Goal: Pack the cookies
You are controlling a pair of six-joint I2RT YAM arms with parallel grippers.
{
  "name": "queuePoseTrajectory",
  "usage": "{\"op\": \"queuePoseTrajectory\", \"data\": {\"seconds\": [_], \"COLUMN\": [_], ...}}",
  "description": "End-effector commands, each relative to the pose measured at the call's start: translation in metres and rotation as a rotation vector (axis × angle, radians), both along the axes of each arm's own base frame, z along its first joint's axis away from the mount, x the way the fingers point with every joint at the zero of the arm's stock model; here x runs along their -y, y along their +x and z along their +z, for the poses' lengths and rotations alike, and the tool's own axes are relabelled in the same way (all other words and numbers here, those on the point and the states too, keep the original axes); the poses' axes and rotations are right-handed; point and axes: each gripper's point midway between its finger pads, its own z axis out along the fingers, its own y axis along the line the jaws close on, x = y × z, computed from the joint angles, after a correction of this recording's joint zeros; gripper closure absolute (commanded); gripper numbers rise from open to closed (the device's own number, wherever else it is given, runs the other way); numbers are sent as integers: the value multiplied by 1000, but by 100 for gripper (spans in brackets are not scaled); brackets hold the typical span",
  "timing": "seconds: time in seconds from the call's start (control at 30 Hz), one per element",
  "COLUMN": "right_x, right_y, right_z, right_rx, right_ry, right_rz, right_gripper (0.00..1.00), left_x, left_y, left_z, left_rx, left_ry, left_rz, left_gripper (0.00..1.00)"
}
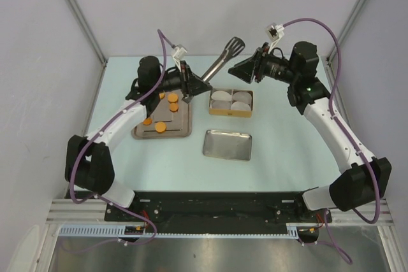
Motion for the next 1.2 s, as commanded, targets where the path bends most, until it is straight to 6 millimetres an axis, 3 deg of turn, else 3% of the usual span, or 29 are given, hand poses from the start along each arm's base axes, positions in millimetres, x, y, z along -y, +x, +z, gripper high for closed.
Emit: {"op": "queuePoseTrajectory", "data": {"seconds": [0.0,0.3,0.5,0.73,0.93,1.17], "right_x": [19,40,51,60,62,66], "right_y": [-13,-6,-2,0,2,4], "right_z": [13,-9,-25,-42,-54,-70], "right_rx": [84,60,66,56,37,-4], "right_ry": [-47,-147,-227,-268,-279,-296], "right_rz": [-21,-113,-166,-192,-193,-179], "right_gripper": [46,44,44,44,44,43], "left_x": [-32,-78,-122,-163,-181,-203], "left_y": [21,35,37,26,18,16], "left_z": [20,9,-8,-18,-32,-68], "left_rx": [111,163,211,231,248,203], "left_ry": [65,218,403,529,626,758], "left_rz": [145,310,469,572,601,634], "left_gripper": [63,62,49,47,46,45]}}
